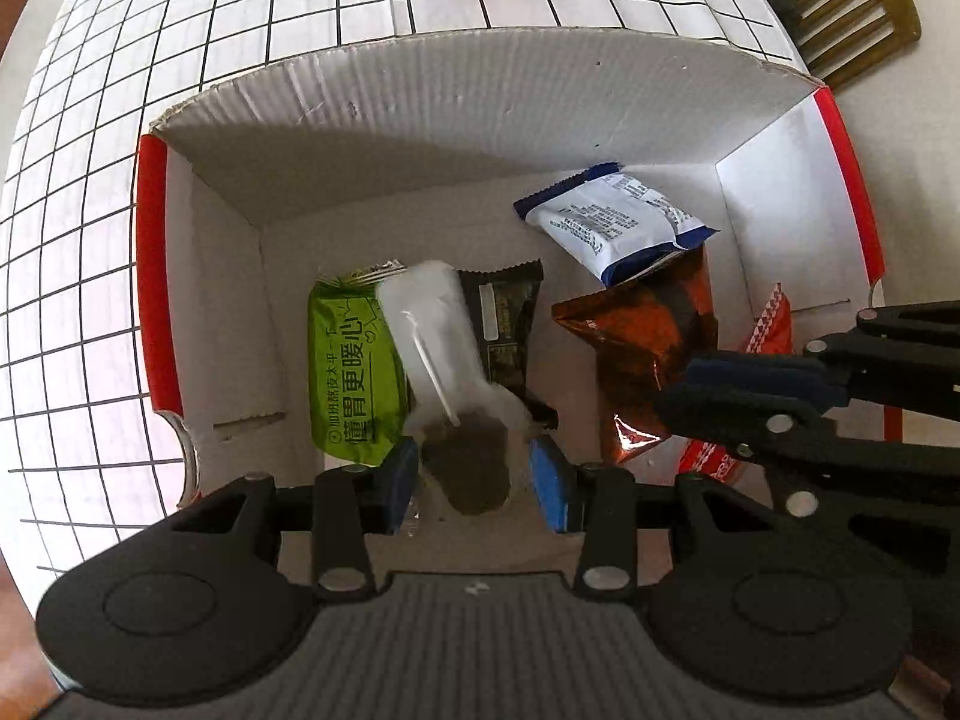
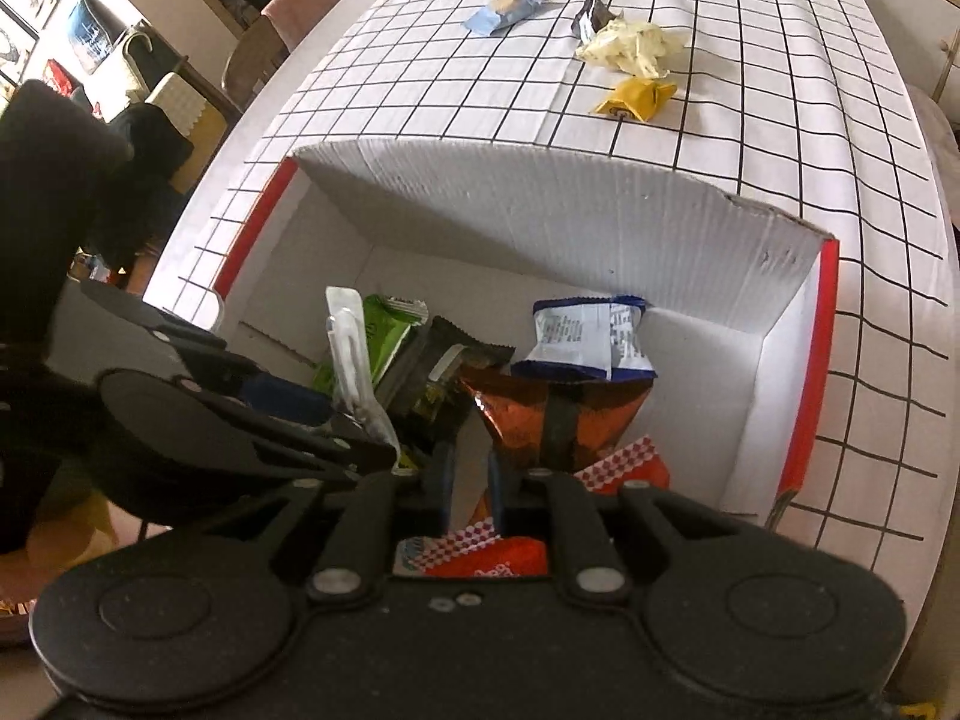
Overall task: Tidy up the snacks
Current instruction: 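Lift both open tools out of the box toward the remaining snacks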
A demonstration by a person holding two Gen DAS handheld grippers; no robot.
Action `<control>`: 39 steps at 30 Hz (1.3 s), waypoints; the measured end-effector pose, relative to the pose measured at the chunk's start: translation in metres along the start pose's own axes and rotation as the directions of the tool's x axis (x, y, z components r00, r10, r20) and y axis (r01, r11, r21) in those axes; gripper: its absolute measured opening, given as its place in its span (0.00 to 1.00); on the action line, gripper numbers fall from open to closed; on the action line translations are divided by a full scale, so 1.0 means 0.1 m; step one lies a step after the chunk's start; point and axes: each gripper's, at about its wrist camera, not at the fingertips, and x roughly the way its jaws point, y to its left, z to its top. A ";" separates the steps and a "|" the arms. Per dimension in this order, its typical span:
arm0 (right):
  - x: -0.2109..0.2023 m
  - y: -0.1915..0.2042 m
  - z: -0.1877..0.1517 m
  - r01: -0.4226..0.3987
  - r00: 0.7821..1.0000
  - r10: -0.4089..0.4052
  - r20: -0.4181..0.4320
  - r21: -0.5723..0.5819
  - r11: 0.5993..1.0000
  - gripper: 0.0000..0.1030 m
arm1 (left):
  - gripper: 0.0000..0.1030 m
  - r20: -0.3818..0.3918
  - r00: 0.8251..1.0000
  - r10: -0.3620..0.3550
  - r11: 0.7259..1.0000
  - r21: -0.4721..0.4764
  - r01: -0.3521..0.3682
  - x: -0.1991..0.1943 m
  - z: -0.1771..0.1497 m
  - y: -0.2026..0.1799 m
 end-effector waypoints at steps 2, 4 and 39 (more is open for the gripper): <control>-0.04 0.00 0.01 -0.006 1.000 0.006 0.011 -0.001 1.000 0.11 | 0.47 0.005 1.000 -0.004 1.000 -0.002 0.004 -0.01 0.00 0.01; -0.07 -0.01 0.02 -0.013 1.000 0.013 0.020 -0.002 1.000 0.12 | 0.56 0.018 1.000 -0.013 1.000 -0.010 0.013 -0.04 0.00 0.03; -0.82 -0.15 0.66 -0.048 0.967 0.053 0.250 -0.025 0.999 0.36 | 0.79 0.517 0.851 0.091 0.996 -0.069 -0.064 -1.47 0.26 0.53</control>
